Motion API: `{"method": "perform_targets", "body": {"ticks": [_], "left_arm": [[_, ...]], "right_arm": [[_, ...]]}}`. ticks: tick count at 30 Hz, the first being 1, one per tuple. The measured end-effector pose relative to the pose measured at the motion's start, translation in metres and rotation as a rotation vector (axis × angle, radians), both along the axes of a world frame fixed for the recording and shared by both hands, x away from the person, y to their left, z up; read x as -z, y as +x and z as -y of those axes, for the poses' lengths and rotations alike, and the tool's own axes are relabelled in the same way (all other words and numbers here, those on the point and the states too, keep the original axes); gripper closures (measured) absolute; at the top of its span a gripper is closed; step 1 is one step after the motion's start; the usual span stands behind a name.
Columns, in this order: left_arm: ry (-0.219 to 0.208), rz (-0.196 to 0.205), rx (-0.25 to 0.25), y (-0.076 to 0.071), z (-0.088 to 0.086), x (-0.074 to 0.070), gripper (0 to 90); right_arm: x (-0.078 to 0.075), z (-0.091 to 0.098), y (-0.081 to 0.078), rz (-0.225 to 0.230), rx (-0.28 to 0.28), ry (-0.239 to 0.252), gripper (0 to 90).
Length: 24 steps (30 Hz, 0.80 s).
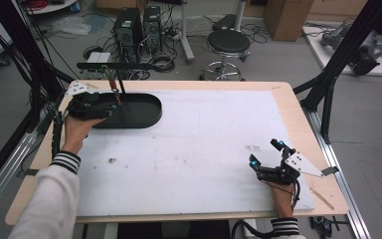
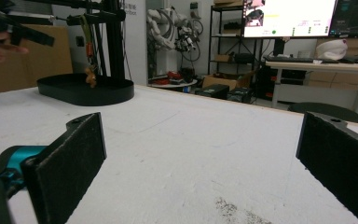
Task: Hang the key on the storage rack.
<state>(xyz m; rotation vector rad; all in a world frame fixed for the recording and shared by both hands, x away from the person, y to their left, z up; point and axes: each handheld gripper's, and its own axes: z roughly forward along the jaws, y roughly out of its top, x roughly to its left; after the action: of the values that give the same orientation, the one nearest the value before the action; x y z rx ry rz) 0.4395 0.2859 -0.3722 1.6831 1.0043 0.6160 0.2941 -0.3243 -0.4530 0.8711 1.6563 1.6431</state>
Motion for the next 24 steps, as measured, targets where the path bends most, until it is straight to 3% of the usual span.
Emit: {"method": "perform_targets", "body": {"ticks": [1, 2, 3, 4, 8, 9, 12, 13, 14, 18, 24], "left_arm": [[0.0, 0.039, 0.017, -0.008, 0.0, -0.001, 3.4], [-0.035, 0.096, 0.078, -0.022, -0.002, -0.002, 1.7], [-0.035, 0.096, 0.078, -0.022, -0.002, -0.002, 1.7], [-0.049, 0.129, 0.109, -0.031, -0.003, -0.003, 1.7], [-0.031, 0.186, 0.154, -0.063, -0.002, 0.0, 1.7], [-0.031, 0.186, 0.154, -0.063, -0.002, 0.0, 1.7], [-0.058, 0.208, 0.206, -0.089, -0.002, 0.005, 1.7], [-0.058, 0.208, 0.206, -0.089, -0.002, 0.005, 1.7], [-0.042, 0.205, 0.218, -0.101, -0.001, 0.01, 1.7], [-0.044, 0.209, 0.225, -0.116, -0.002, 0.019, 1.7], [-0.114, 0.219, 0.229, -0.137, -0.003, 0.037, 1.7]], "right_arm": [[0.0, 0.0, 0.0, 0.0, 0.0, 0.0, 0.4], [0.0, 0.0, 0.0, 0.002, 0.0, 0.0, 0.3], [0.0, 0.0, 0.0, 0.002, 0.0, 0.0, 0.3], [0.0, 0.0, 0.0, 0.002, 0.0, 0.001, 0.4], [0.0, 0.0, 0.001, -0.002, 0.001, 0.001, 0.4], [0.0, 0.0, 0.001, -0.001, 0.0, 0.001, 0.4], [0.0, 0.0, 0.0, 0.0, 0.002, 0.0, 0.3], [0.0, 0.0, 0.0, 0.002, 0.0, 0.0, 0.4], [0.0, 0.0, 0.0, 0.0, 0.0, 0.001, 0.4], [0.0, 0.0, 0.0, 0.001, 0.001, 0.003, 0.4], [0.0, 0.0, -0.001, 0.008, 0.009, -0.003, 0.3]]}}
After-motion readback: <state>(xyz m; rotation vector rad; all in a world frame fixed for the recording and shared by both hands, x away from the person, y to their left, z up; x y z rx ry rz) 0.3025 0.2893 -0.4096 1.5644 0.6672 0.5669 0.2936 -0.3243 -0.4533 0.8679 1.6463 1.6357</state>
